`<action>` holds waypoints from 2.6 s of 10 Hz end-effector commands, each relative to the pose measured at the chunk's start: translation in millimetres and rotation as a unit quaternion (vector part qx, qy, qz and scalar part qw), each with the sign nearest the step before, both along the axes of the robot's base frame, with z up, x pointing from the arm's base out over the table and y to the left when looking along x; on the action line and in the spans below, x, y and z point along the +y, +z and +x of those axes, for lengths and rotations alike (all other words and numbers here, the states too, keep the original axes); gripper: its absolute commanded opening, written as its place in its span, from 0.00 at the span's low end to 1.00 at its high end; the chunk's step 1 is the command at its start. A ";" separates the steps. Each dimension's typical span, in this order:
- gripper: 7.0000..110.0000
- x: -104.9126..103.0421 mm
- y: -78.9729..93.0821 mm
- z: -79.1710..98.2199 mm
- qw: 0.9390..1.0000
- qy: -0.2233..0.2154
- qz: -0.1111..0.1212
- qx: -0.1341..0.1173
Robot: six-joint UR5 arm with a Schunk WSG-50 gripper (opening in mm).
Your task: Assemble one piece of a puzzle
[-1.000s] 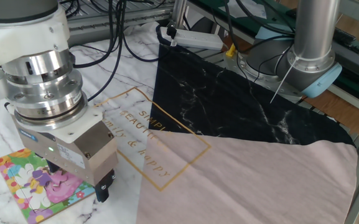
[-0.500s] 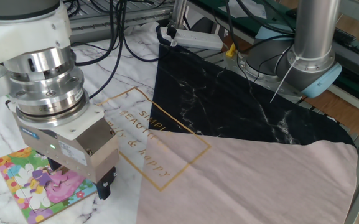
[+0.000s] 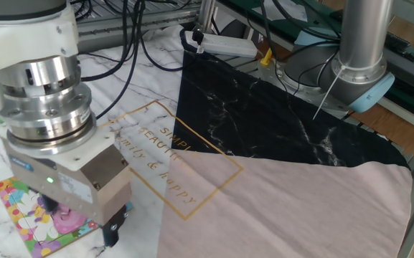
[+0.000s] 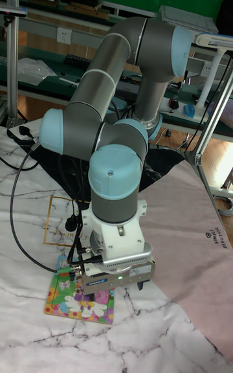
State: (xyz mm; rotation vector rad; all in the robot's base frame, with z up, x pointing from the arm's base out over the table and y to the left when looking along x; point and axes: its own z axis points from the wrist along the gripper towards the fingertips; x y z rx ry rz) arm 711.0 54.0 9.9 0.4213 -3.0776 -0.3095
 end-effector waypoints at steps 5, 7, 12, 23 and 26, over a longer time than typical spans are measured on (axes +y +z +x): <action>0.79 1.3 -4.9 13.4 1.000 0.010 0.002 -0.019; 0.79 4.3 -5.0 11.0 1.000 0.005 0.009 -0.015; 0.79 1.3 -7.0 5.7 1.000 0.003 0.007 -0.006; 0.79 -2.4 -8.1 -0.9 1.000 0.000 0.000 0.007; 0.79 -2.7 -7.8 -1.5 1.000 -0.002 0.000 0.008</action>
